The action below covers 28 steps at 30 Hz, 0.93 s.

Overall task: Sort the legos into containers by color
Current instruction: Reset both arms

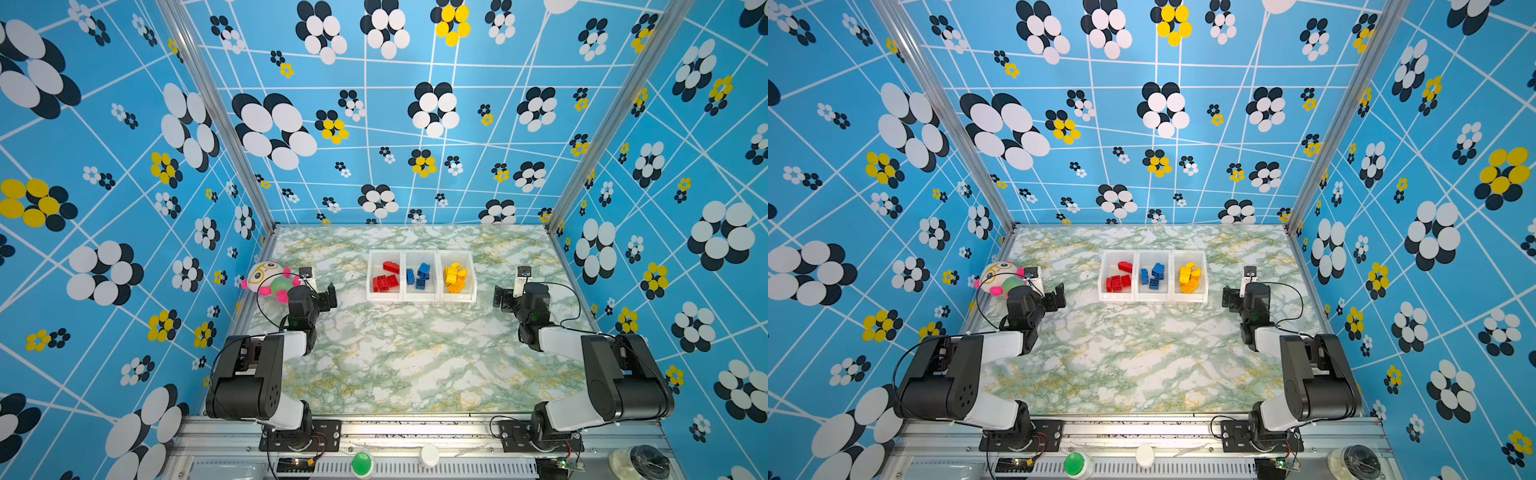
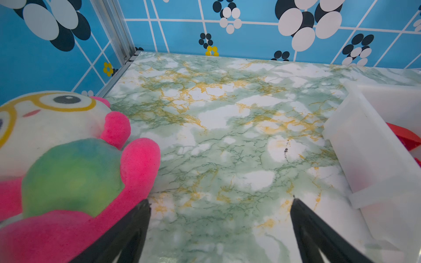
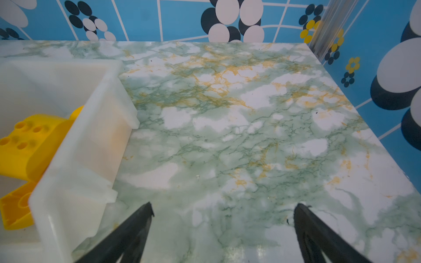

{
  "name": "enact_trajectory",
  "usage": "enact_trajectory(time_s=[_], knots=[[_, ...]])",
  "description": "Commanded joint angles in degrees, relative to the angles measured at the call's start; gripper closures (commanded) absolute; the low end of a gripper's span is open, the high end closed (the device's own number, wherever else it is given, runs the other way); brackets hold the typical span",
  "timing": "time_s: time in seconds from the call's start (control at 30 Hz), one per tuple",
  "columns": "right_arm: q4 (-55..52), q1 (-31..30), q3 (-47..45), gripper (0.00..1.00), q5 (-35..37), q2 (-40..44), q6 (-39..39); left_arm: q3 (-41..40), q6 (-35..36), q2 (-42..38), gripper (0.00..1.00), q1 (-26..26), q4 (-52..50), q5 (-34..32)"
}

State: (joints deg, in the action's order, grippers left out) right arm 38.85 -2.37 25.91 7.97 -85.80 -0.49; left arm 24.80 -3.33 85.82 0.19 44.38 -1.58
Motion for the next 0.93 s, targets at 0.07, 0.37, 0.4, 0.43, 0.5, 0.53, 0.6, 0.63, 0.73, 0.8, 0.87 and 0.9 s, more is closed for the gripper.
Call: enact_trajectory(time_s=[0.07,0.37,0.4,0.43,0.5,0.53,0.6,0.63,0.73,0.8,0.87,0.9], knots=[[13.2,0.4,-4.3,0.01,-1.1,-2.3,0.4,-0.5,1.1,0.4,0.03,-0.4,1.8,-1.0],[13.3,0.3,-4.6,0.01,0.2,-2.2,0.5,-0.5,1.1,0.5,0.01,-0.4,1.8,-1.0],[13.8,0.3,-4.9,0.01,0.4,-2.2,0.5,-0.5,1.1,0.5,0.01,-0.3,1.8,-1.1],[14.3,0.2,-5.1,0.01,1.1,-2.2,0.6,-0.4,1.1,0.5,0.00,-0.4,1.7,-1.0],[15.1,0.1,-5.4,0.01,1.8,-2.3,0.8,-0.4,1.1,0.5,0.00,-0.3,1.7,-1.1],[14.9,0.0,-5.4,0.01,2.0,-2.3,0.8,-0.4,1.1,0.5,0.00,-0.4,1.7,-1.1],[15.0,-0.2,-5.4,0.01,2.5,-2.3,0.7,-0.5,1.1,0.5,0.00,-0.4,1.7,-1.0],[15.0,-0.3,-5.4,0.01,2.6,-2.3,0.7,-0.5,1.1,0.5,0.00,-0.4,1.8,-1.1],[13.4,-0.3,-4.4,0.01,2.1,-2.4,0.5,-0.4,1.1,0.5,0.01,-0.4,1.8,-1.0],[13.2,-0.2,-4.3,0.01,2.1,-2.4,0.6,-0.3,1.1,0.6,0.01,-0.4,1.7,-1.1],[13.3,-0.3,-4.5,0.01,2.2,-2.4,0.5,-0.4,1.1,0.5,0.01,-0.3,1.7,-1.0],[13.3,-0.2,-4.5,0.01,2.2,-2.3,0.5,-0.4,1.1,0.5,0.01,-0.4,1.6,-1.0]])
